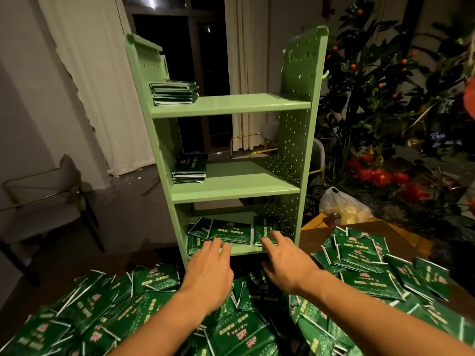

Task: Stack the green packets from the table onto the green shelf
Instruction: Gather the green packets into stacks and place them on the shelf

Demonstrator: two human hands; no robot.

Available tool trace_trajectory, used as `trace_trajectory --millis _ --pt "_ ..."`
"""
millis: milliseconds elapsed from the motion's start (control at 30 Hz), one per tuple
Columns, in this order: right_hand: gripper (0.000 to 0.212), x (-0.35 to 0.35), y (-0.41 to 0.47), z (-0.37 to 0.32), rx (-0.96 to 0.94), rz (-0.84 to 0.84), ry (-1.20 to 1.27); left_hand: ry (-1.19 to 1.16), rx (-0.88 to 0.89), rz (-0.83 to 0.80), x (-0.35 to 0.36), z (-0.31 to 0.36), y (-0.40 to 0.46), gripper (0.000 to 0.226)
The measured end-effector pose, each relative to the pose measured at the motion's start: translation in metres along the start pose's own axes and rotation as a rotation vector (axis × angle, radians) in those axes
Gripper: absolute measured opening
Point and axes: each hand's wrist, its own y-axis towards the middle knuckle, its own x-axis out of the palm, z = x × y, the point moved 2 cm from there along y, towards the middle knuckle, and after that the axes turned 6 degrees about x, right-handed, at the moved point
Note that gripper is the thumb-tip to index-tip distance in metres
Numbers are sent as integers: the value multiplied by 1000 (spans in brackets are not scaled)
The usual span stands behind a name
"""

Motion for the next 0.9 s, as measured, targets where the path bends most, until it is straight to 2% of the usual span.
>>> trace_trajectory --millis 100,233,300,400,500,600,800,900 --pt "68 21 27 0 34 72 -106 66 -12 61 19 0 24 54" --pt "66 48 46 8 86 63 -214 117 -140 -71 51 -7 56 72" --pt "67 56 44 9 60 122 -270 128 -175 -99 65 -12 64 74" --pt "60 66 35 11 -13 316 -242 207 -128 72 77 -5 59 62" --pt "42 70 29 18 -110 508 -132 181 -79 258 86 0 50 45" --pt "23 71 18 23 -168 661 -78 146 -49 398 89 2 38 38" --pt "26 69 -11 24 -113 826 -18 158 -92 462 79 10 2 39" --pt "26 60 -30 24 -93 894 -95 56 -101 535 73 8 -15 31"
